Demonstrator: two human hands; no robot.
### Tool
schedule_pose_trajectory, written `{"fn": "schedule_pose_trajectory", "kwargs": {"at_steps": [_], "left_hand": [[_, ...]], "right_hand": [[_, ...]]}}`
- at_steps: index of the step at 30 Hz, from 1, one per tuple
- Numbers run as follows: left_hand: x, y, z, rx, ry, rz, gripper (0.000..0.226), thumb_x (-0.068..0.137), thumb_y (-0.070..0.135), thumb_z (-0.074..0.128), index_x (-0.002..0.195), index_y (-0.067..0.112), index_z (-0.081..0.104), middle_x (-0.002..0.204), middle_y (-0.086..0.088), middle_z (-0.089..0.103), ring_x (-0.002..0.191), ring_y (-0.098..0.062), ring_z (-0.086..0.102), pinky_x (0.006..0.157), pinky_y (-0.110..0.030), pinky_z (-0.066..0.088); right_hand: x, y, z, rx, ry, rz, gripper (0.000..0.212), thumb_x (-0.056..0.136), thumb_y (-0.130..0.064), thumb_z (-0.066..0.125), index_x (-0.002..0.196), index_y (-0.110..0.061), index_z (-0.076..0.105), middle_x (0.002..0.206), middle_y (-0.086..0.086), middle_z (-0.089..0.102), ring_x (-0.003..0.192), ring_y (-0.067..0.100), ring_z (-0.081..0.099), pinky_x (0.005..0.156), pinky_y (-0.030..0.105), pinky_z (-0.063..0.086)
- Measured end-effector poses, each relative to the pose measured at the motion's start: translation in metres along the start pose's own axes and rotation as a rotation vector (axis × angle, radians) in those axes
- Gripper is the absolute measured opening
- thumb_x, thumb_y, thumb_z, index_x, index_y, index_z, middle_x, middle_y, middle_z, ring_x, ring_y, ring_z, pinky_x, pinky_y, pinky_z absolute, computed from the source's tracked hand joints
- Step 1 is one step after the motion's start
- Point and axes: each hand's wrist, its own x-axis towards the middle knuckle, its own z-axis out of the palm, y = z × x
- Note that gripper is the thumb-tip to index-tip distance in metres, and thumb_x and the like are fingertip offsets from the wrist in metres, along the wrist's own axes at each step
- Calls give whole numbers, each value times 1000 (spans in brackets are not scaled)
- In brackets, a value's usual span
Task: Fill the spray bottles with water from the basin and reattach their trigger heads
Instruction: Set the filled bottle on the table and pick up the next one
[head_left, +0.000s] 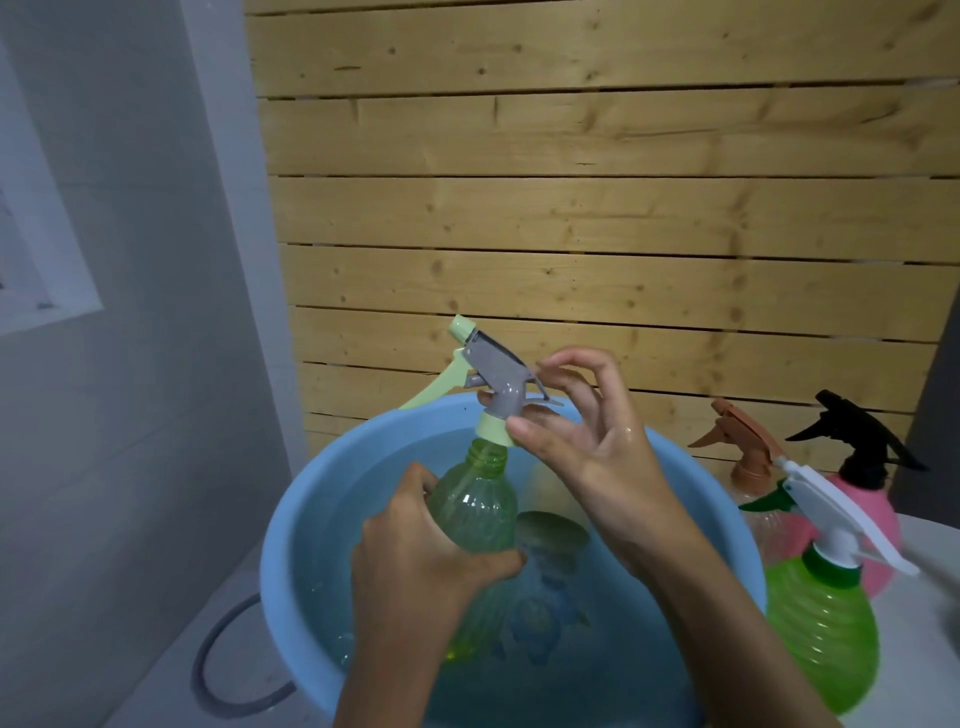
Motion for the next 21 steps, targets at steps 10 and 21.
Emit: {"fn": "schedule_pose_trajectory", "kwargs": {"at_steps": [10,21], "left_hand": [[-1,0,0,-10,-1,2,68,36,55,86,79,24,43,68,12,60,76,-18,61,65,-33,49],[-3,6,-3,7,37,-11,66,40,56,86,77,23,43,65,13,54,67,-16,51,53,-26,36]], "right_hand": [[-3,-6,0,-143,-93,81,45,77,-8,70,116,-25,57,110,-6,71,98,9,67,82,20,49],[-1,-5,0,-314,-250,67,48,89,-7,64,130,-28,50,116,-4,66,103,10,64,87,21,50]]}}
